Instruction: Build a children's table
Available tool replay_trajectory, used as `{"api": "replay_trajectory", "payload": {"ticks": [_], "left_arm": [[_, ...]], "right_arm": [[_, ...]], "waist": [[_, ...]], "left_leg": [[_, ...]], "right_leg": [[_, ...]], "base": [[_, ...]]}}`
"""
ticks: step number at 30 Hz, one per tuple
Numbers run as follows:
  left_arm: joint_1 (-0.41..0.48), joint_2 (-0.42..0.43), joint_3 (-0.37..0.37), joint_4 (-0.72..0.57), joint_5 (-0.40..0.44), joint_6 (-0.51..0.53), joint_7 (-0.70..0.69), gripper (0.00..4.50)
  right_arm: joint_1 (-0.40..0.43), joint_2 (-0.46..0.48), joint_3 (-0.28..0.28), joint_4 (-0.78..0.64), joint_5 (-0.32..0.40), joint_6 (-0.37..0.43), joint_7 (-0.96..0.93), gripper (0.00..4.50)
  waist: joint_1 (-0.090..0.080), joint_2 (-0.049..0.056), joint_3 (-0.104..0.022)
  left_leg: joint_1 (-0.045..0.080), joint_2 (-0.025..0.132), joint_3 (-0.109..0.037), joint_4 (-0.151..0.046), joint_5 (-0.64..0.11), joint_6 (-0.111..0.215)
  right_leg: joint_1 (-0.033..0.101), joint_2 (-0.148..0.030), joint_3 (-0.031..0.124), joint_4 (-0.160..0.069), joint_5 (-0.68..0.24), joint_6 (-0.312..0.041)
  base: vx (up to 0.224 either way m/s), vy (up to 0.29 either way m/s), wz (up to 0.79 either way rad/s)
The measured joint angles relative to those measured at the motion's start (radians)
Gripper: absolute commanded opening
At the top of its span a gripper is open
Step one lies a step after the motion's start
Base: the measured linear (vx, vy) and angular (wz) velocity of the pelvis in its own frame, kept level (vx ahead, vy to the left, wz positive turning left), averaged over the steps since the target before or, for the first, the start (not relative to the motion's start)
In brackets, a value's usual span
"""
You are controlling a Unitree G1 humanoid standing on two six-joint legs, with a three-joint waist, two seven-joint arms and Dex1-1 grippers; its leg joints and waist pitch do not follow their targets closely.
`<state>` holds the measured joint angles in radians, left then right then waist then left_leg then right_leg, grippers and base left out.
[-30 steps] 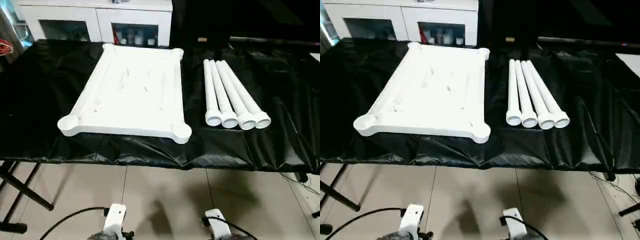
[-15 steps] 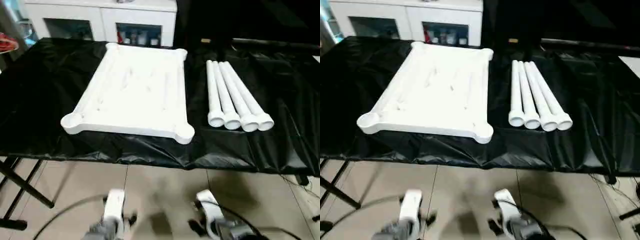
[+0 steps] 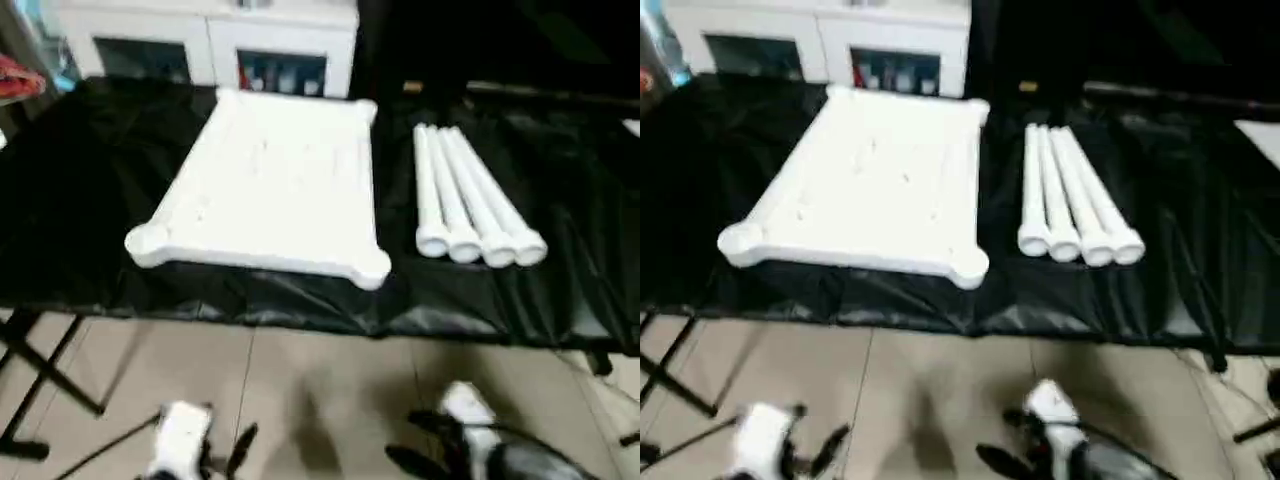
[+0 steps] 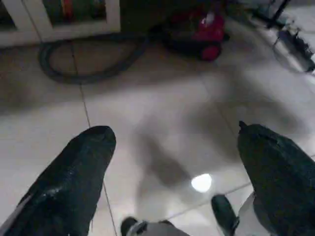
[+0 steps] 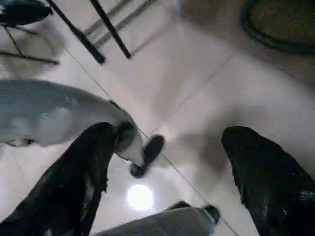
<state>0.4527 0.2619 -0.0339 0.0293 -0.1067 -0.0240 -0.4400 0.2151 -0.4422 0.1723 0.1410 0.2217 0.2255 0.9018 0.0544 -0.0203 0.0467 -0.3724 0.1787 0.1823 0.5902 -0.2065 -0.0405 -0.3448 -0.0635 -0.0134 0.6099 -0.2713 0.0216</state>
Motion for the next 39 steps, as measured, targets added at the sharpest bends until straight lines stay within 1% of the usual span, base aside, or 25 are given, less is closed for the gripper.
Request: {"api": "replay_trajectory", "payload": {"ticks": [3, 4, 6, 8, 10, 11, 12, 14, 15, 16, 17, 19, 21, 23, 24, 26, 29, 31, 32, 34, 35, 36, 37, 38, 39], "left_arm": [[0.081, 0.005, 0.048, -0.212, -0.038, 0.047, 0.026, 4.50], [0.094, 0.007, 0.060, -0.272, -0.046, 0.059, 0.035, 4.50], [0.102, 0.016, 0.079, -0.397, -0.075, 0.107, 0.054, 4.50], [0.087, 0.019, 0.092, -0.477, -0.084, 0.150, 0.069, 4.50], [0.046, 0.019, 0.107, -0.526, -0.082, 0.193, 0.096, 4.50], [-0.004, 0.017, 0.122, -0.556, -0.063, 0.226, 0.127, 4.50], [-0.057, 0.017, 0.133, -0.575, -0.048, 0.246, 0.149, 4.50], [-0.132, 0.018, 0.149, -0.635, -0.021, 0.260, 0.187, 4.50], [-0.153, 0.019, 0.157, -0.654, -0.014, 0.269, 0.202, 4.50], [-0.169, 0.018, 0.166, -0.659, -0.013, 0.284, 0.222, 4.50], [-0.211, 0.016, 0.178, -0.644, -0.013, 0.315, 0.253, 4.50], [-0.295, 0.002, 0.195, -0.590, -0.007, 0.332, 0.298, 4.50], [-0.361, -0.005, 0.193, -0.531, 0.006, 0.354, 0.323, 4.50], [-0.403, -0.019, 0.178, -0.472, 0.008, 0.385, 0.322, 4.50], [-0.418, -0.026, 0.165, -0.450, 0.006, 0.391, 0.316, 4.50], [-0.472, -0.032, 0.127, -0.379, 0.008, 0.391, 0.292, 4.50], [-0.542, -0.027, 0.079, -0.320, 0.039, 0.397, 0.289, 4.50], [-0.588, -0.019, 0.072, -0.287, 0.060, 0.414, 0.301, 4.50], [-0.601, -0.017, 0.074, -0.280, 0.065, 0.427, 0.311, 4.50], [-0.610, -0.025, 0.091, -0.268, 0.061, 0.460, 0.326, 4.50], [-0.610, -0.032, 0.097, -0.263, 0.061, 0.472, 0.334, 4.50], [-0.610, -0.036, 0.097, -0.262, 0.061, 0.478, 0.338, 4.50], [-0.602, -0.037, 0.097, -0.261, 0.062, 0.474, 0.338, 4.50], [-0.588, -0.037, 0.094, -0.261, 0.063, 0.472, 0.337, 4.50], [-0.574, -0.035, 0.092, -0.261, 0.064, 0.470, 0.335, 4.50]], "right_arm": [[0.022, -0.041, -0.049, -0.157, 0.090, 0.077, 0.031, 3.87], [0.018, -0.051, -0.071, -0.205, 0.121, 0.102, 0.035, 3.87], [-0.012, -0.071, -0.130, -0.311, 0.210, 0.185, 0.031, 3.87], [-0.063, -0.079, -0.181, -0.383, 0.284, 0.243, 0.013, 3.87], [-0.115, -0.080, -0.211, -0.436, 0.341, 0.291, -0.017, 3.87], [-0.184, -0.064, -0.219, -0.454, 0.368, 0.331, -0.059, 3.87], [-0.251, -0.035, -0.225, -0.457, 0.372, 0.347, -0.097, 3.87], [-0.341, 0.024, -0.239, -0.473, 0.369, 0.352, -0.182, 3.87], [-0.364, 0.061, -0.249, -0.469, 0.364, 0.345, -0.226, 3.87], [-0.385, 0.106, -0.260, -0.452, 0.350, 0.313, -0.277, 3.87], [-0.413, 0.152, -0.277, -0.422, 0.324, 0.273, -0.342, 3.87], [-0.444, 0.163, -0.284, -0.385, 0.318, 0.269, -0.392, 3.87], [-0.438, 0.170, -0.290, -0.364, 0.328, 0.286, -0.419, 3.87], [-0.433, 0.190, -0.290, -0.331, 0.312, 0.294, -0.466, 3.87], [-0.430, 0.195, -0.289, -0.313, 0.290, 0.294, -0.490, 3.87], [-0.442, 0.217, -0.290, -0.234, 0.218, 0.287, -0.577, 3.87], [-0.454, 0.231, -0.295, -0.160, 0.176, 0.281, -0.637, 3.87], [-0.455, 0.231, -0.279, -0.153, 0.164, 0.268, -0.635, 3.87], [-0.455, 0.232, -0.267, -0.153, 0.162, 0.262, -0.632, 3.87], [-0.468, 0.255, -0.258, -0.146, 0.155, 0.244, -0.637, 3.87], [-0.483, 0.269, -0.251, -0.136, 0.154, 0.239, -0.643, 3.87], [-0.491, 0.276, -0.248, -0.133, 0.151, 0.236, -0.646, 3.87], [-0.500, 0.282, -0.242, -0.124, 0.137, 0.219, -0.653, 3.87], [-0.504, 0.290, -0.237, -0.116, 0.118, 0.199, -0.662, 3.87], [-0.504, 0.292, -0.235, -0.112, 0.111, 0.191, -0.667, 3.87]], "waist": [[-0.004, 0.001, 0.001], [-0.004, 0.001, 0.001], [-0.003, 0.000, 0.000], [0.002, 0.000, -0.001], [0.005, 0.000, -0.001], [0.007, 0.004, -0.001], [0.006, 0.007, -0.001], [0.008, 0.010, -0.003], [0.007, 0.007, -0.005], [0.007, 0.005, -0.006], [0.009, 0.002, -0.005], [0.018, 0.002, -0.005], [0.026, 0.001, -0.006], [0.026, 0.007, -0.004], [0.025, 0.008, -0.004], [0.025, 0.004, -0.005], [0.021, -0.001, -0.003], [0.018, -0.006, -0.002], [0.012, -0.007, -0.001], [0.000, -0.005, 0.000], [-0.005, -0.005, 0.000], [-0.005, -0.005, 0.000], [-0.007, -0.003, 0.000], [-0.006, -0.002, 0.000], [-0.003, 0.000, 0.000]], "left_leg": [[0.003, -0.001, 0.000, -0.002, 0.000, 0.000], [0.004, -0.001, 0.000, -0.004, 0.000, 0.000], [0.004, -0.001, -0.001, -0.004, 0.000, -0.001], [0.005, -0.001, -0.003, -0.004, 0.001, -0.002], [0.004, 0.000, -0.004, -0.004, 0.002, -0.004], [0.004, 0.000, -0.006, -0.003, 0.005, -0.007], [0.001, 0.000, -0.007, -0.003, 0.006, -0.009], [-0.001, 0.000, -0.007, -0.004, 0.008, -0.011], [-0.001, 0.000, -0.007, -0.004, 0.008, -0.011], [-0.001, 0.000, -0.007, -0.005, 0.008, -0.011], [-0.003, 0.000, -0.008, -0.004, 0.009, -0.011], [-0.004, 0.000, -0.008, -0.003, 0.009, -0.012], [-0.003, 0.000, -0.008, -0.001, 0.009, -0.013], [-0.004, -0.001, -0.008, 0.002, 0.011, -0.017], [-0.005, -0.001, -0.007, 0.002, 0.012, -0.017], [-0.005, 0.000, -0.008, 0.002, 0.015, -0.020], [-0.005, 0.000, -0.009, 0.002, 0.017, -0.017], [-0.002, 0.000, -0.009, 0.000, 0.015, -0.015], [0.003, 0.000, -0.009, -0.001, 0.015, -0.015], [0.011, 0.000, -0.008, -0.007, 0.015, -0.015], [0.018, 0.000, -0.008, -0.011, 0.014, -0.014], [0.022, 0.000, -0.008, -0.013, 0.013, -0.013], [0.027, 0.000, -0.008, -0.017, 0.012, -0.012], [0.036, -0.001, -0.007, -0.024, 0.011, -0.011], [0.041, -0.002, -0.007, -0.028, 0.008, -0.011]], "right_leg": [[-0.001, 0.000, 0.001, 0.000, -0.002, 0.004], [-0.001, 0.000, 0.001, -0.001, -0.002, 0.004], [-0.001, 0.001, 0.001, 0.000, 0.001, 0.002], [-0.001, 0.002, 0.001, 0.001, 0.002, 0.002], [-0.001, 0.003, 0.001, 0.001, 0.003, 0.002], [-0.001, 0.004, 0.001, 0.002, 0.004, 0.003], [-0.001, 0.004, 0.001, 0.004, 0.006, 0.002], [-0.002, 0.005, 0.000, 0.004, 0.007, 0.003], [-0.002, 0.005, 0.000, 0.004, 0.007, 0.003], [-0.003, 0.005, 0.000, 0.005, 0.007, 0.002], [-0.005, 0.005, -0.001, 0.007, 0.007, 0.002], [-0.005, 0.005, -0.001, 0.007, 0.007, 0.002], [-0.003, 0.005, -0.001, 0.006, 0.008, 0.004], [-0.003, 0.005, 0.001, 0.006, 0.010, 0.006], [-0.004, 0.004, 0.001, 0.006, 0.011, 0.007], [-0.005, 0.005, 0.000, 0.007, 0.013, 0.006], [-0.006, 0.005, 0.000, 0.011, 0.014, 0.005], [-0.004, 0.005, 0.000, 0.012, 0.014, 0.005], [0.000, 0.005, 0.000, 0.010, 0.013, 0.005], [0.009, 0.005, -0.001, 0.001, 0.011, 0.009], [0.016, 0.005, -0.002, -0.004, 0.011, 0.009], [0.021, 0.006, -0.003, -0.008, 0.010, 0.009], [0.028, 0.007, -0.004, -0.017, 0.010, 0.009], [0.040, 0.006, -0.005, -0.028, 0.011, 0.009], [0.048, 0.006, -0.006, -0.035, 0.012, 0.004]], "base": [[0.000, 0.000, 0.00], [0.000, 0.000, 0.00], [0.000, 0.000, 0.00], [0.000, 0.000, 0.00], [0.000, 0.000, 0.00], [0.000, 0.000, 0.00], [0.000, 0.000, 0.00], [0.000, 0.000, 0.00], [0.000, 0.000, 0.00], [0.000, 0.000, 0.00], [0.000, 0.000, 0.00], [0.000, 0.000, 0.00], [0.000, 0.000, 0.00], [0.000, 0.000, 0.00], [0.000, 0.000, 0.00], [0.000, 0.000, 0.00], [0.000, 0.000, 0.00], [0.000, 0.000, 0.00], [0.000, 0.000, 0.00], [0.000, 0.000, 0.00], [0.000, 0.000, 0.00], [0.000, 0.000, 0.00], [0.000, 0.000, 0.00], [0.069, 0.008, 0.03], [0.090, 0.013, 0.03]]}}
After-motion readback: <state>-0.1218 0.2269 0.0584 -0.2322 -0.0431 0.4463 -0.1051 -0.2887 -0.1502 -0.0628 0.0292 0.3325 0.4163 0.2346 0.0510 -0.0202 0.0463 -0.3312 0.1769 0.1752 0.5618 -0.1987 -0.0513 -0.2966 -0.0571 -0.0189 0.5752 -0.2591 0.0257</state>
